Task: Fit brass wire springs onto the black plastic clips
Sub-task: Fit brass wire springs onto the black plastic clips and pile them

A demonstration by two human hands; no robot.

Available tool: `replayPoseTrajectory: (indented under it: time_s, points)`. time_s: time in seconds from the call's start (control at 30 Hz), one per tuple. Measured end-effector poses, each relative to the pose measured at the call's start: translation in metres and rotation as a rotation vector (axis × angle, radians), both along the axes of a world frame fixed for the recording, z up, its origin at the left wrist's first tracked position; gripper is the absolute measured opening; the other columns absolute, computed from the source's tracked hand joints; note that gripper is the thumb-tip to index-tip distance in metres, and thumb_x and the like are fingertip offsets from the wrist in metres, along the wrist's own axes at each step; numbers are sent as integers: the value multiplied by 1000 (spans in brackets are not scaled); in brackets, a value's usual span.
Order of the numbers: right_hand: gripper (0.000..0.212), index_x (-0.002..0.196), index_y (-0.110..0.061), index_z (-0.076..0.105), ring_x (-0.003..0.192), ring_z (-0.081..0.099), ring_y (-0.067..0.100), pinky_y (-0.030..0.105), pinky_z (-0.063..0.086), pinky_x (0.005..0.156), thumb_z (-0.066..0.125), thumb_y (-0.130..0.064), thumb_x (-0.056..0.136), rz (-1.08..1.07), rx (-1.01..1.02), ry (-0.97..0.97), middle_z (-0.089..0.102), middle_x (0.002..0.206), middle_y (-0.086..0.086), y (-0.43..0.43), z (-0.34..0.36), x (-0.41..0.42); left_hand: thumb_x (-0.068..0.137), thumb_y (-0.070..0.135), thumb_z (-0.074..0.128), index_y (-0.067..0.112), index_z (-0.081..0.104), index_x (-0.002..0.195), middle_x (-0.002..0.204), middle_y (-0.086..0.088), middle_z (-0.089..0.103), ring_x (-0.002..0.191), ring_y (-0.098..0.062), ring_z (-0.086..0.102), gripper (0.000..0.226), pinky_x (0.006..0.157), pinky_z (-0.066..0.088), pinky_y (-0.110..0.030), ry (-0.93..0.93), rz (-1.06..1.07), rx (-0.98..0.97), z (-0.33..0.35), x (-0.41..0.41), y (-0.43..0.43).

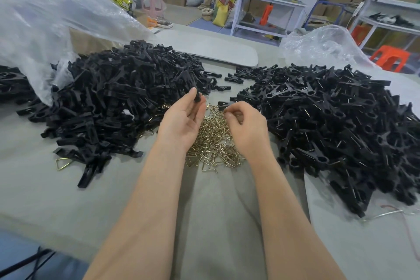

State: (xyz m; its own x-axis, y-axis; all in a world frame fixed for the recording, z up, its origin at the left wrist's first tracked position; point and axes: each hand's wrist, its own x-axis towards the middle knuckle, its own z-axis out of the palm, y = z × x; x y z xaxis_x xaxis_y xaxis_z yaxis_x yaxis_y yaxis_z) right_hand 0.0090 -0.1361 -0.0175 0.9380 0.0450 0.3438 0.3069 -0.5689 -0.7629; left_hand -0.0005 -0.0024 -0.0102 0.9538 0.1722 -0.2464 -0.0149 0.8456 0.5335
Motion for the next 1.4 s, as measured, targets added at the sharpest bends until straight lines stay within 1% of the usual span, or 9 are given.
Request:
replayPoseTrajectory:
  time_s: [0.23, 0.33, 0.57, 0.77, 1.0, 1.13, 1.23, 1.33, 1.4]
  points:
    - [28, 120, -19, 63, 86, 52, 7, 6, 27, 69, 61, -22, 91, 88, -375, 182, 53, 121, 1, -3, -7, 1, 86, 9, 67, 5, 64, 90, 70, -3, 71, 73, -10, 70, 6, 69, 56, -20, -10, -17, 27, -3, 1, 1]
    - [30, 120, -21, 63, 112, 51, 19, 22, 34, 91, 63, -27, 90, 117, -387, 211, 51, 121, 3, 2, -8, 0, 87, 10, 66, 6, 64, 89, 70, -2, 70, 72, -8, 69, 5, 69, 57, -19, -13, -16, 50, -3, 1, 1]
    - [10, 98, -16, 62, 101, 54, 24, 39, 44, 91, 56, -21, 93, 59, -434, 166, 59, 103, 5, 14, -11, -2, 88, 11, 65, 6, 64, 89, 70, -2, 70, 70, -8, 69, 5, 67, 56, -19, -8, -13, 71, -3, 1, 0]
    - [38, 127, -25, 56, 114, 47, 23, 37, 39, 100, 62, -29, 89, 195, -413, 146, 51, 119, 4, 10, -5, -5, 87, 11, 66, 4, 63, 92, 68, -3, 70, 68, -8, 68, 9, 67, 56, -19, -11, 5, 51, -3, 2, 1]
    - [14, 101, -14, 64, 99, 52, 20, 29, 38, 83, 56, -23, 94, 41, -371, 50, 52, 101, 1, 24, -15, -6, 87, 11, 66, 5, 64, 91, 69, -3, 70, 68, -8, 69, 7, 65, 56, -18, 0, 15, 45, -4, 1, 1]
    - [8, 96, -19, 64, 84, 54, 7, 12, 37, 72, 57, -22, 93, -29, -66, 30, 58, 94, -6, 13, -6, -2, 87, 10, 65, 4, 63, 91, 74, -4, 69, 70, -8, 69, 7, 67, 56, -18, 0, 26, 92, -3, 1, 1]
    - [3, 92, -17, 63, 78, 62, 9, 13, 49, 75, 60, -16, 91, -53, 287, 136, 64, 83, -6, 3, 4, -1, 89, 8, 64, 4, 62, 100, 82, -3, 67, 78, -10, 67, 12, 76, 55, -20, -7, 68, 299, -5, 2, -3]
    - [11, 101, -5, 64, 65, 62, 6, 20, 56, 69, 60, -7, 91, -24, 516, 270, 66, 80, 1, -8, 11, -3, 86, 12, 67, 13, 61, 104, 93, 3, 65, 91, -11, 62, 19, 84, 49, -23, 45, 188, 915, -8, 3, -8]
    - [14, 103, -6, 63, 64, 63, 5, 17, 56, 67, 59, -2, 91, 17, 634, 316, 66, 82, 5, -16, 15, -4, 85, 14, 66, 25, 58, 96, 94, 10, 62, 89, -4, 58, 17, 76, 42, -14, 9, 223, 1263, -9, 1, -11]
